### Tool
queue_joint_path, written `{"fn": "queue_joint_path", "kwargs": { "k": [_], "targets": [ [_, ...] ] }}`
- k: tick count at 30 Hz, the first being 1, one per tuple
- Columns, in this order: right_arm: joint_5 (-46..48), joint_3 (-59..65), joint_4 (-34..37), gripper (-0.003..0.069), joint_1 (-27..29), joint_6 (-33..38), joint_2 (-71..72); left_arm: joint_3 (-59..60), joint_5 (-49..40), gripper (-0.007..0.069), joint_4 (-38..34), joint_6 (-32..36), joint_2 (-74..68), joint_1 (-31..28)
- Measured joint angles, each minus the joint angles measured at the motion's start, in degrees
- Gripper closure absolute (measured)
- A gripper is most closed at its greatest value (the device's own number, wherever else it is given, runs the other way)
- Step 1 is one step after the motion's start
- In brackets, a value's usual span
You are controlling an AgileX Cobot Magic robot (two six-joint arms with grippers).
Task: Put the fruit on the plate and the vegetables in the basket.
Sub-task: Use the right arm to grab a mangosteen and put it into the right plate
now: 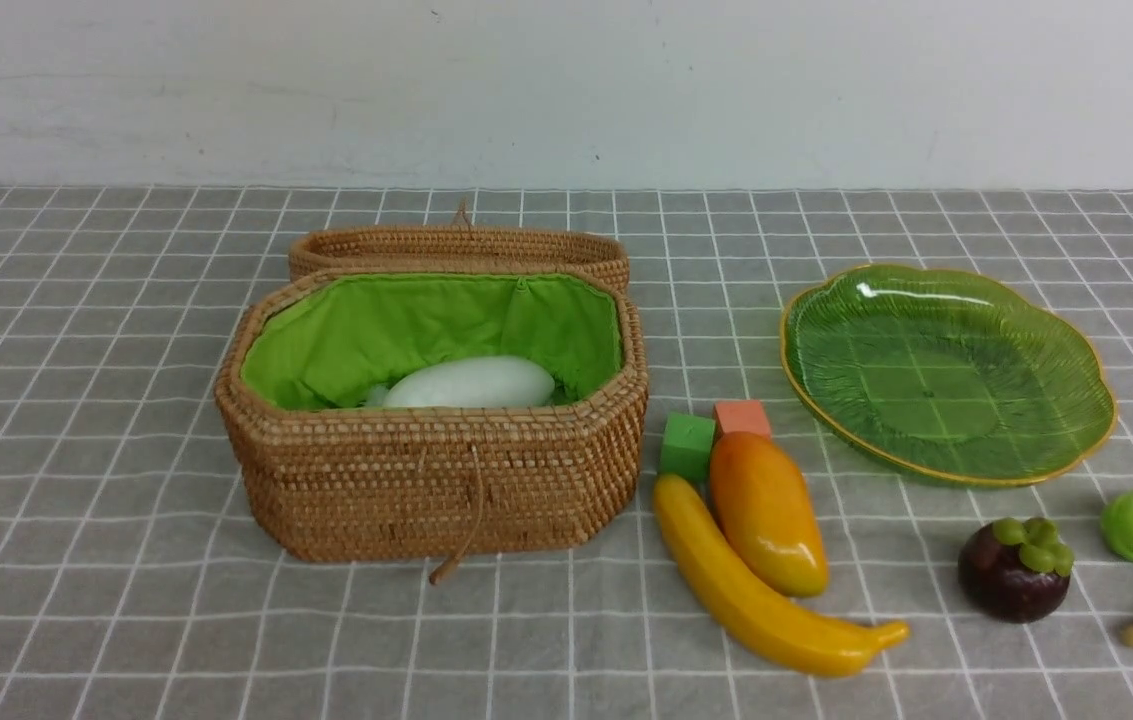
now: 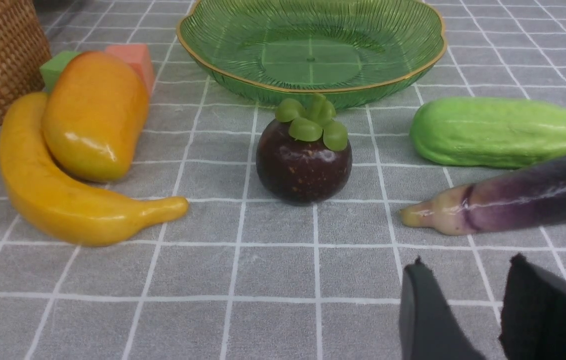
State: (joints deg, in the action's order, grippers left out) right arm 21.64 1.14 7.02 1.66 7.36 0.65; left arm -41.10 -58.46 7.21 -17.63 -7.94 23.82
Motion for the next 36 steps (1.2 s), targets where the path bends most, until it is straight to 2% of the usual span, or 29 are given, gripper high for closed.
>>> {"fn": "queue_joint_path", "kwargs": {
  "k": [6,9,22,26,31,33,36],
  "targets": [
    [0.0,0.0,0.0,0.0417,0.0,0.0,0.0,11.8,14.5,0.0638,-0.3,-2.7,8.8,0.0],
    [0.0,0.0,0.0,0.0417,0.0,0.0,0.0,14.0,17.5,0.0638,-0.4,-2.9,9.0,0.0],
    [0.0,0.0,0.0,0.0417,0.0,0.0,0.0,16.3,16.3,0.0638,0.0,-3.0,8.9,0.0],
    [0.0,0.0,0.0,0.0417,0.0,0.0,0.0,16.6,16.0,0.0638,2.8,-3.1,8.9,-0.3],
    [0.0,0.0,0.0,0.0417,0.0,0.0,0.0,16.6,16.7,0.0638,5.3,-3.2,8.9,-6.3],
    [0.0,0.0,0.0,0.0417,0.0,0.0,0.0,17.2,18.2,0.0638,5.6,-2.9,8.9,-11.6],
    [0.0,0.0,0.0,0.0417,0.0,0.0,0.0,19.7,21.4,0.0638,5.7,-2.1,8.9,-15.3]
  ]
}}
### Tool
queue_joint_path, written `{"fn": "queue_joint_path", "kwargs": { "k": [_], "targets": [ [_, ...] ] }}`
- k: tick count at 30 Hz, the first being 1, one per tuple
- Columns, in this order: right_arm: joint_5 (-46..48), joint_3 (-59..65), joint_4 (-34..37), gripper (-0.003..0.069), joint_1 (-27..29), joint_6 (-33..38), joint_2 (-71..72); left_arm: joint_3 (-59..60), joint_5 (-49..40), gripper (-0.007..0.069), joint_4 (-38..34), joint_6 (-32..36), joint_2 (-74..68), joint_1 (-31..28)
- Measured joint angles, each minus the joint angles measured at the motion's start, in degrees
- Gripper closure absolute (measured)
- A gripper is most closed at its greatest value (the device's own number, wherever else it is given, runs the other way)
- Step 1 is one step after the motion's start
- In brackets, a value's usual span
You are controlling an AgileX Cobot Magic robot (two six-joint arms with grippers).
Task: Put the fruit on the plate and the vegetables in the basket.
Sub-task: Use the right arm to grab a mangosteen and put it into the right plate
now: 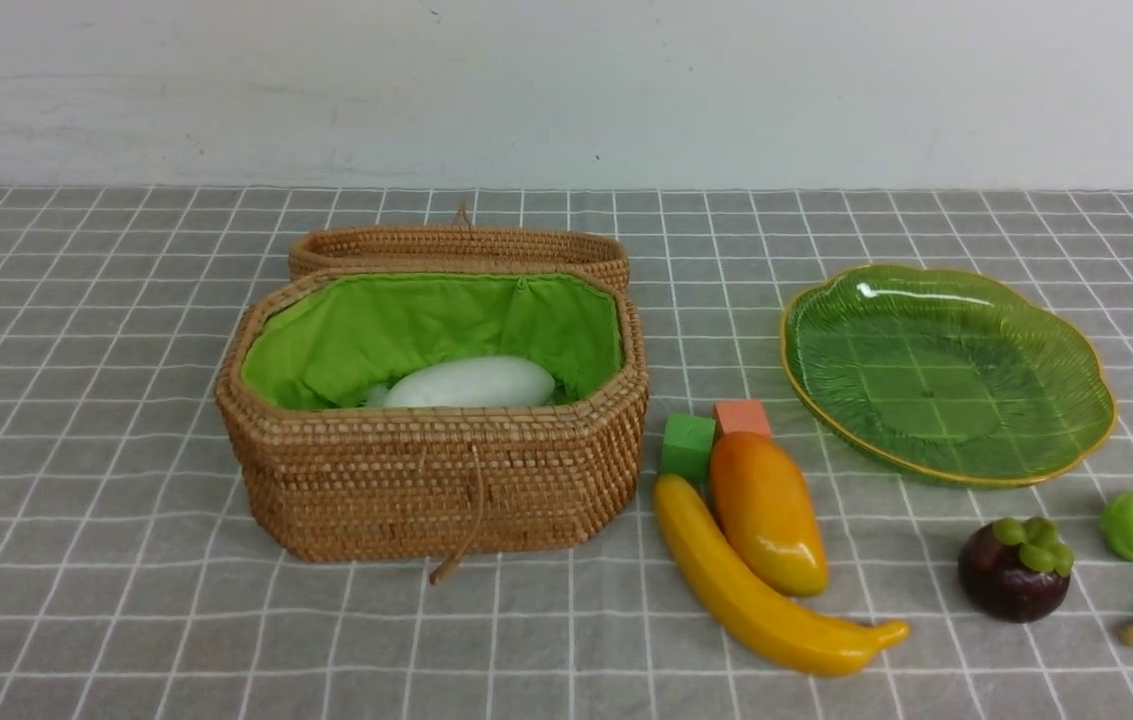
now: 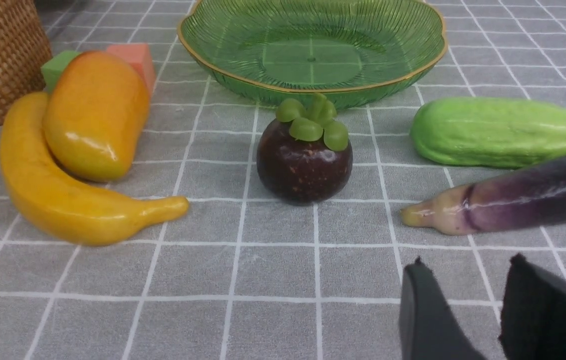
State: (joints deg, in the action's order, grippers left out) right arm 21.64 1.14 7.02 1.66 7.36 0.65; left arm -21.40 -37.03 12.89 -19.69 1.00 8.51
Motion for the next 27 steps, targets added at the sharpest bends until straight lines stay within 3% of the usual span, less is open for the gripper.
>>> {"fn": "queue_joint_path", "kwargs": {
  "k": [11,27],
  "targets": [
    [0.0,0.0,0.0,0.0417,0.0,0.0,0.0,21.8,17.7,0.0637,-6.2,0.4,0.0,-3.0],
    [0.0,0.0,0.0,0.0417,0.0,0.0,0.0,23.1,14.5,0.0623,-8.7,0.4,0.0,-7.2]
  ]
}}
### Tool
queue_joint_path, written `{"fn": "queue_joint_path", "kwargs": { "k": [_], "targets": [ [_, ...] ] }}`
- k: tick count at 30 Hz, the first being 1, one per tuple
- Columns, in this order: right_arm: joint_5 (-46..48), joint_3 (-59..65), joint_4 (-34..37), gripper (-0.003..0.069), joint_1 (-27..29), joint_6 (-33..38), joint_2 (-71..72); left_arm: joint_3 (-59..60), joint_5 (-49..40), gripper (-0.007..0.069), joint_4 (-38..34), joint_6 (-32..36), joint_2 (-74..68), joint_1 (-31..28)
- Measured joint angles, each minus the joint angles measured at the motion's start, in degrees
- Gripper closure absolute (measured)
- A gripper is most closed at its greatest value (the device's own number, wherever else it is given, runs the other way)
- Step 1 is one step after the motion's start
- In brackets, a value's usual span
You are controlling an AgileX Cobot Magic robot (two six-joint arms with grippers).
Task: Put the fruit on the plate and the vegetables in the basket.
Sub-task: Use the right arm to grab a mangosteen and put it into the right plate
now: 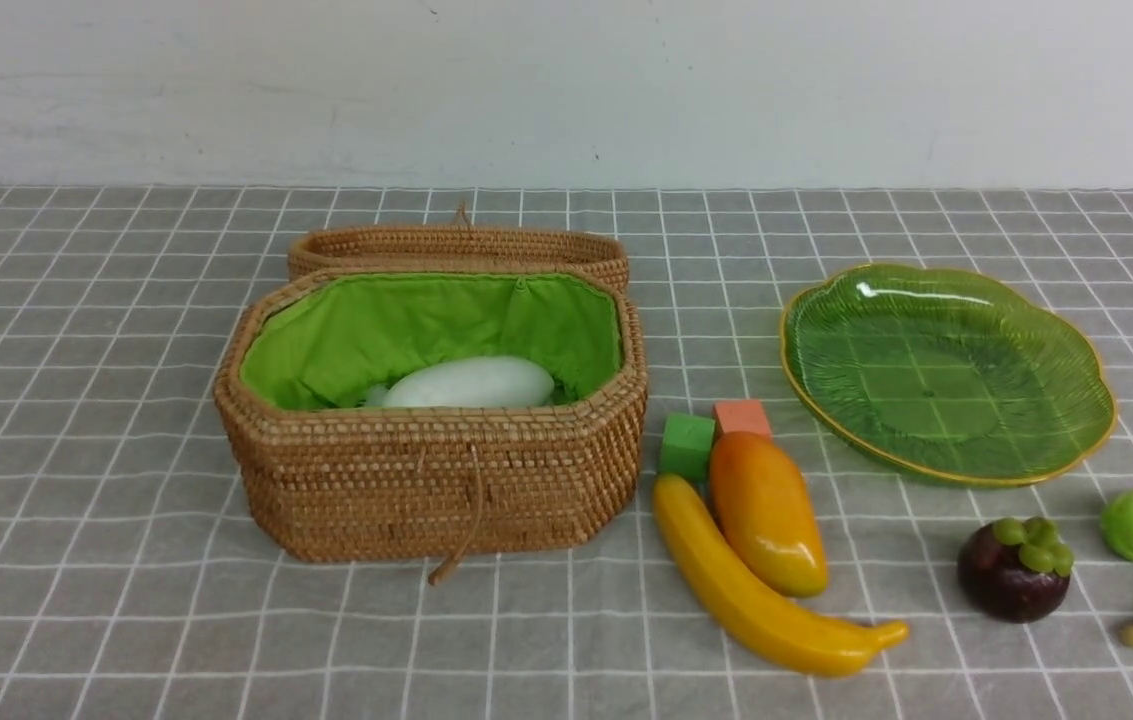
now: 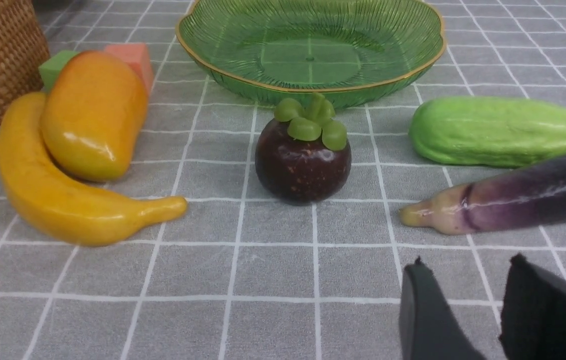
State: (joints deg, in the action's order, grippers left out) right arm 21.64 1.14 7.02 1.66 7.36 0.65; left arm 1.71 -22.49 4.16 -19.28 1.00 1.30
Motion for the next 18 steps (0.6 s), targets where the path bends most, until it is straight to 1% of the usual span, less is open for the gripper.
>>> {"fn": "queue_joint_path", "kwargs": {
  "k": [11,14,18],
  "targets": [
    [0.0,0.0,-0.5,0.0417,0.0,0.0,0.0,0.0,0.0,0.0617,0.0,0.0,0.0,0.0],
    [0.0,0.0,-1.6,0.0417,0.0,0.0,0.0,0.0,0.0,0.0617,0.0,0.0,0.0,0.0],
    [-0.1,0.0,-5.5,0.0417,0.0,0.0,0.0,0.0,0.0,0.0617,0.0,0.0,0.0,0.0]
  ]
}}
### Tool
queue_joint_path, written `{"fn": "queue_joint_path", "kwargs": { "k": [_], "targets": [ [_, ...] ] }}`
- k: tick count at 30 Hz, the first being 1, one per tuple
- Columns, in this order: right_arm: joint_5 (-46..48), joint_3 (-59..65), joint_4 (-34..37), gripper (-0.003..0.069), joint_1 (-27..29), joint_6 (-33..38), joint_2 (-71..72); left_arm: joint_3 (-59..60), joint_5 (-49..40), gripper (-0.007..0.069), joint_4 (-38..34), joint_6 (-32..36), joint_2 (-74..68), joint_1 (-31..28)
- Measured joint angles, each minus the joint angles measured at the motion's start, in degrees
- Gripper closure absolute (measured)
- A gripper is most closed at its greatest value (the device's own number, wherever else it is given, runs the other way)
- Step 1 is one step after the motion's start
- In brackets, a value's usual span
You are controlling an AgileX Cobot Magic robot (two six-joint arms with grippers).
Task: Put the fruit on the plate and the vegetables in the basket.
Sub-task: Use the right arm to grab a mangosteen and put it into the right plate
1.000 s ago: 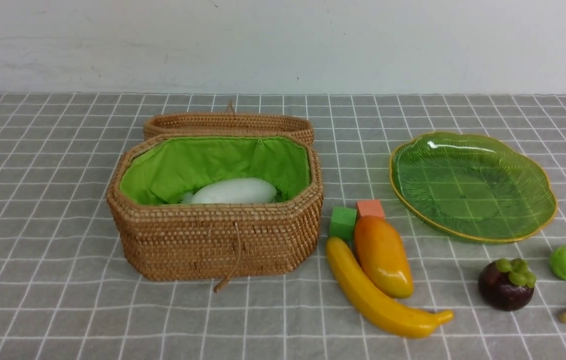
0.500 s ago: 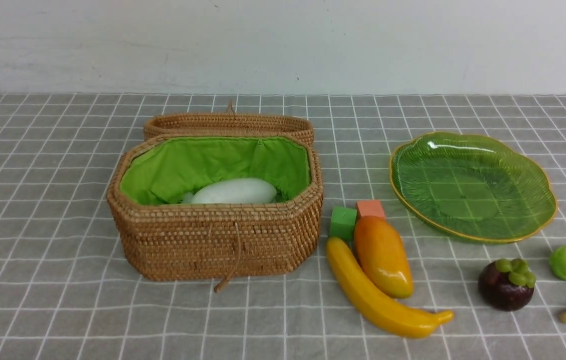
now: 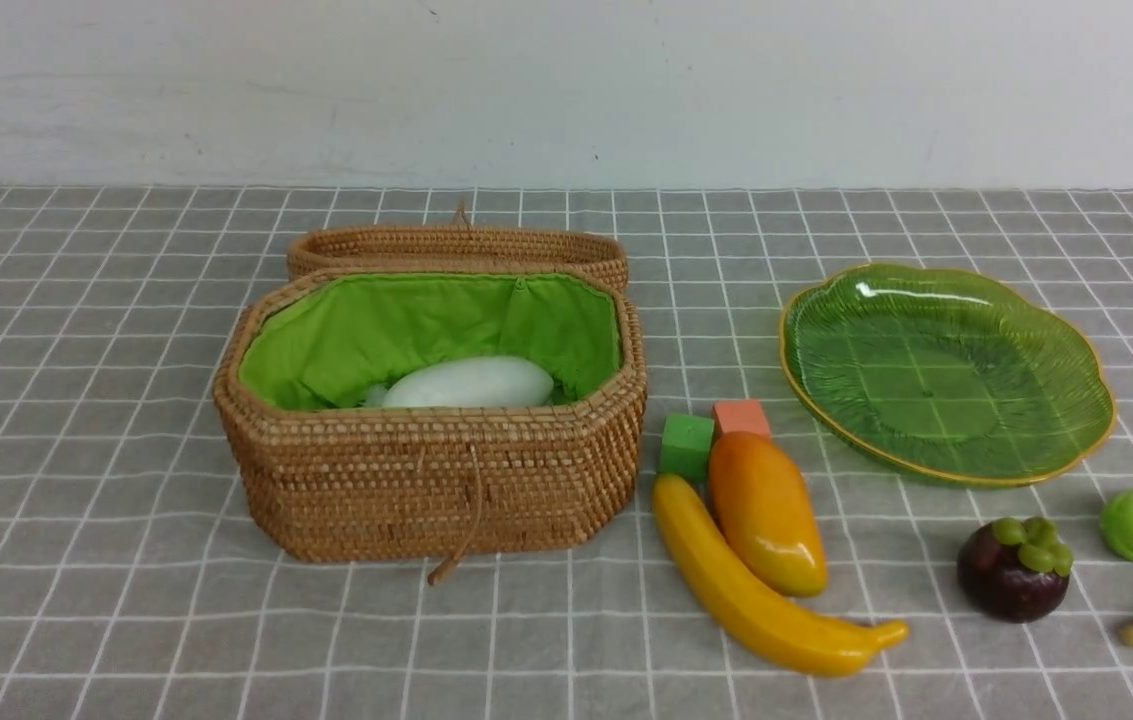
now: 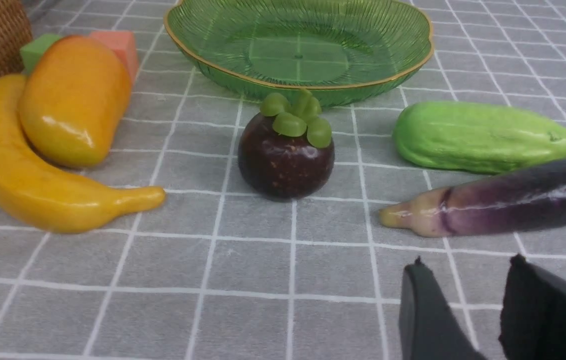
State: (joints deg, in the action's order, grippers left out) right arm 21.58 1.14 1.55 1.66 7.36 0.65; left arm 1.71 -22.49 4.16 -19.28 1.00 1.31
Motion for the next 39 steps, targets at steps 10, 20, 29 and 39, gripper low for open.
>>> {"fn": "queue_joint_path", "kwargs": {
  "k": [10,20,29,39],
  "targets": [
    [-8.0,0.3,-1.9,0.0417,0.0,-6.5,0.0,0.0,0.0,0.0606,0.0,0.0,0.0,0.0],
    [-18.2,0.4,-0.6,0.0417,0.0,-9.1,0.0,0.0,0.0,0.0595,0.1,0.0,0.0,0.0],
    [-40.0,-7.9,8.8,0.0417,0.0,-22.4,-2.5,0.0,0.0,0.0590,0.1,0.0,0.0,0.0],
    [-5.6,-45.3,0.3,0.0417,0.0,-18.4,-29.9,0.0,0.0,0.0582,0.1,0.0,0.0,0.0]
  ]
}}
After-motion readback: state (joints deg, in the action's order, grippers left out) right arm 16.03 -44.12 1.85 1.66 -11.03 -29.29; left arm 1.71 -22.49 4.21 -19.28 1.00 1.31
